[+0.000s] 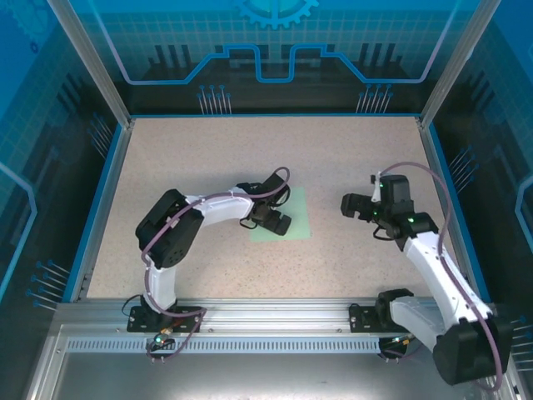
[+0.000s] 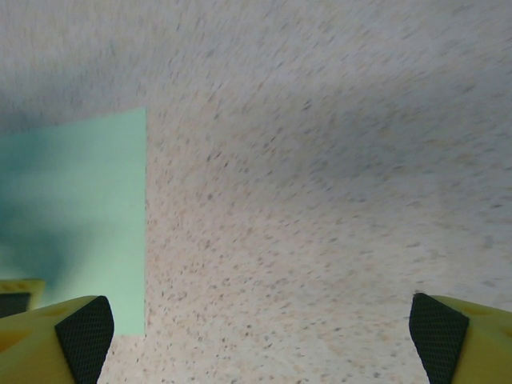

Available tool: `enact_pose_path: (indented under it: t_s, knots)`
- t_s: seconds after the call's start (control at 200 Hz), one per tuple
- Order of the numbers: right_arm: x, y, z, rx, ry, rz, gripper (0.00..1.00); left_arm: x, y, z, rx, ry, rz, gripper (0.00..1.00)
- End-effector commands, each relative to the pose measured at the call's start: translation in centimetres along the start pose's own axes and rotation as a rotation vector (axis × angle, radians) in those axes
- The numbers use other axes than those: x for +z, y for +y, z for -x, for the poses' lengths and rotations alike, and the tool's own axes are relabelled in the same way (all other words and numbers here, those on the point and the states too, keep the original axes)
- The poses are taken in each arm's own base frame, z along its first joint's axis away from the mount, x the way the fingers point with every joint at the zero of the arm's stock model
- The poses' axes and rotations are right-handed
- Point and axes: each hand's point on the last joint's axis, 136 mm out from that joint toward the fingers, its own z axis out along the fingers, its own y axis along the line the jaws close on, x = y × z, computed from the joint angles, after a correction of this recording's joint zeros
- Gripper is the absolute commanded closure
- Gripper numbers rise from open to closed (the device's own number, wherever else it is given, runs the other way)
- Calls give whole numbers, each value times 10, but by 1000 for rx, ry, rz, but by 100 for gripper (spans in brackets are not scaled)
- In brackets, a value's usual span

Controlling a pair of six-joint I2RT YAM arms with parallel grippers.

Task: Fold a paper plane with a square sheet of paper (fold left side to right side)
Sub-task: Move the paper to the center of the table, then pick up the square sheet of paper from the center of the table.

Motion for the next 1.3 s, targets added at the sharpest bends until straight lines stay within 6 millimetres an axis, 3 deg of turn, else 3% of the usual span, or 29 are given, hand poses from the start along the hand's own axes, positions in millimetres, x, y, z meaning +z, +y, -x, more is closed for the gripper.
enact_pose_path:
  t_s: [0.0, 0.065, 0.085, 0.22, 0.53, 0.68, 0.945, 1.296]
  knots:
    - [14, 31, 15, -54, 2, 22, 1, -37, -5, 4, -82, -49, -103, 1]
    - [31, 44, 9, -92, 44, 8, 1, -46, -4, -1, -153, -51, -146, 1]
    - [32, 52, 19, -102, 28, 18, 1, -48, -3, -4, -180, -49, -158, 1]
    - [67, 79, 23, -124, 66, 28, 1, -53, -14, -16, -328, -35, -323, 1]
    - [133, 125, 22, -188, 189, 45, 1, -26, -11, -28, -448, 33, -384, 28]
    - [155, 129, 8, -193, 246, 28, 1, -10, -1, -38, -453, 69, -314, 30]
    - [168, 133, -24, -229, 345, 31, 1, 11, 7, -56, -464, 131, -258, 37]
    - [147, 160, -63, -249, 429, 160, 9, 19, 13, -61, -462, 137, -218, 47]
